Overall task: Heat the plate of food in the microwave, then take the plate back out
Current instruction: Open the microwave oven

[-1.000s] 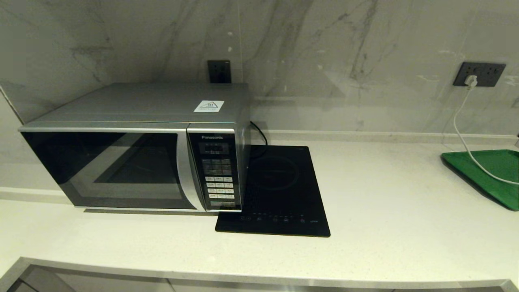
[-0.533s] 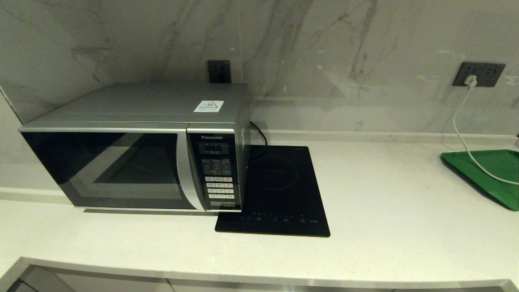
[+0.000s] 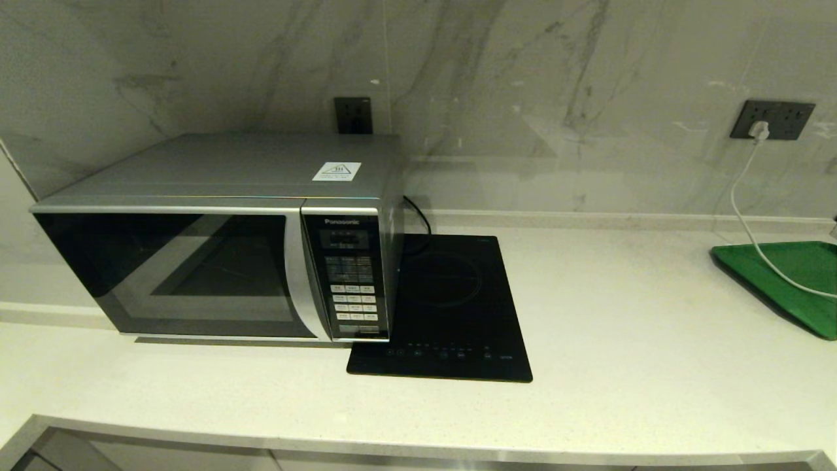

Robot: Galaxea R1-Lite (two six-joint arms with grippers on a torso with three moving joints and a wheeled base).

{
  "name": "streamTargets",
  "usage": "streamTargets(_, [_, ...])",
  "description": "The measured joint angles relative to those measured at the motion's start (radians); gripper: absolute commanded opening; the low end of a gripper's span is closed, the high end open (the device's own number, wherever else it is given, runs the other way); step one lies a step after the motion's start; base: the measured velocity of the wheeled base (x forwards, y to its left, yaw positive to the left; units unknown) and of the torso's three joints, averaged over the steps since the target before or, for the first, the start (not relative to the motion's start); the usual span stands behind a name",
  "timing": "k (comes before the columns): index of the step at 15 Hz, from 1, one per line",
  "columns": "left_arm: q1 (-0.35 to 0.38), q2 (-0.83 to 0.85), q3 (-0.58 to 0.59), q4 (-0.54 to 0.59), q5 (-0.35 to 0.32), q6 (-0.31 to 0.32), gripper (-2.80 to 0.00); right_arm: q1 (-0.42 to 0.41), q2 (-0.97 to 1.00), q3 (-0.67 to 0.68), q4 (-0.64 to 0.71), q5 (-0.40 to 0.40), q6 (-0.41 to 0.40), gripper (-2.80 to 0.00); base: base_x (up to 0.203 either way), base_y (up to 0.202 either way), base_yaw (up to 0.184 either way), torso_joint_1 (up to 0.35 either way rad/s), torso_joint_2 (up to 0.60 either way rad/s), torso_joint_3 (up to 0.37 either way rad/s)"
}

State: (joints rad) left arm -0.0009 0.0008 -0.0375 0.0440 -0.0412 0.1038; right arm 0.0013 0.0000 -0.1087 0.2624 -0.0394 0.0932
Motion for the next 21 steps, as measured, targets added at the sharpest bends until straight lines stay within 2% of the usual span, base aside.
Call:
streamTargets(2, [0.000, 0.035, -0.102, 0.017, -0.015, 0.000, -2.80, 0.000, 0.000, 0.000, 0.000, 0.000, 0.000, -2.80, 0.000, 0.000, 0.000, 0.000, 0.00, 0.000])
streamTargets(6, [-0.009, 0.320, -0.486, 0.102, -0.035, -0.029, -2.80, 0.000, 0.000, 0.000, 0.000, 0.000, 0.000, -2.80, 0.000, 0.000, 0.000, 0.000, 0.00, 0.000])
streamTargets(8, [-0.015, 0.548, -0.668, 0.193, -0.058, -0.090, -2.80, 0.000, 0.000, 0.000, 0.000, 0.000, 0.000, -2.80, 0.000, 0.000, 0.000, 0.000, 0.00, 0.000])
streamTargets(10, [-0.014, 0.780, -0.823, 0.266, -0.140, -0.178, -2.80, 0.000, 0.000, 0.000, 0.000, 0.000, 0.000, -2.80, 0.000, 0.000, 0.000, 0.000, 0.00, 0.000])
streamTargets(11, [-0.002, 0.889, -0.891, 0.295, -0.216, -0.222, -2.80, 0.000, 0.000, 0.000, 0.000, 0.000, 0.000, -2.80, 0.000, 0.000, 0.000, 0.000, 0.00, 0.000])
streamTargets(13, [0.065, 1.073, -1.004, 0.336, -0.450, -0.274, -2.80, 0.000, 0.000, 0.000, 0.000, 0.000, 0.000, -2.80, 0.000, 0.000, 0.000, 0.000, 0.00, 0.000])
streamTargets(17, [0.269, 1.315, -1.104, 0.364, -1.068, -0.274, -2.80, 0.000, 0.000, 0.000, 0.000, 0.000, 0.000, -2.80, 0.000, 0.000, 0.000, 0.000, 0.00, 0.000])
streamTargets(18, [0.306, 1.360, -1.105, 0.364, -1.215, -0.240, -2.80, 0.000, 0.000, 0.000, 0.000, 0.000, 0.000, -2.80, 0.000, 0.000, 0.000, 0.000, 0.00, 0.000])
streamTargets(19, [0.325, 1.396, -1.098, 0.364, -1.319, -0.186, -2.80, 0.000, 0.000, 0.000, 0.000, -0.001, 0.000, -2.80, 0.000, 0.000, 0.000, 0.000, 0.00, 0.000])
streamTargets(20, [0.336, 1.432, -1.082, 0.364, -1.397, -0.114, -2.80, 0.000, 0.000, 0.000, 0.000, 0.000, 0.000, -2.80, 0.000, 0.000, 0.000, 0.000, 0.00, 0.000])
streamTargets(21, [0.341, 1.461, -1.064, 0.366, -1.433, -0.045, -2.80, 0.000, 0.000, 0.000, 0.000, 0.000, 0.000, -2.80, 0.000, 0.000, 0.000, 0.000, 0.00, 0.000])
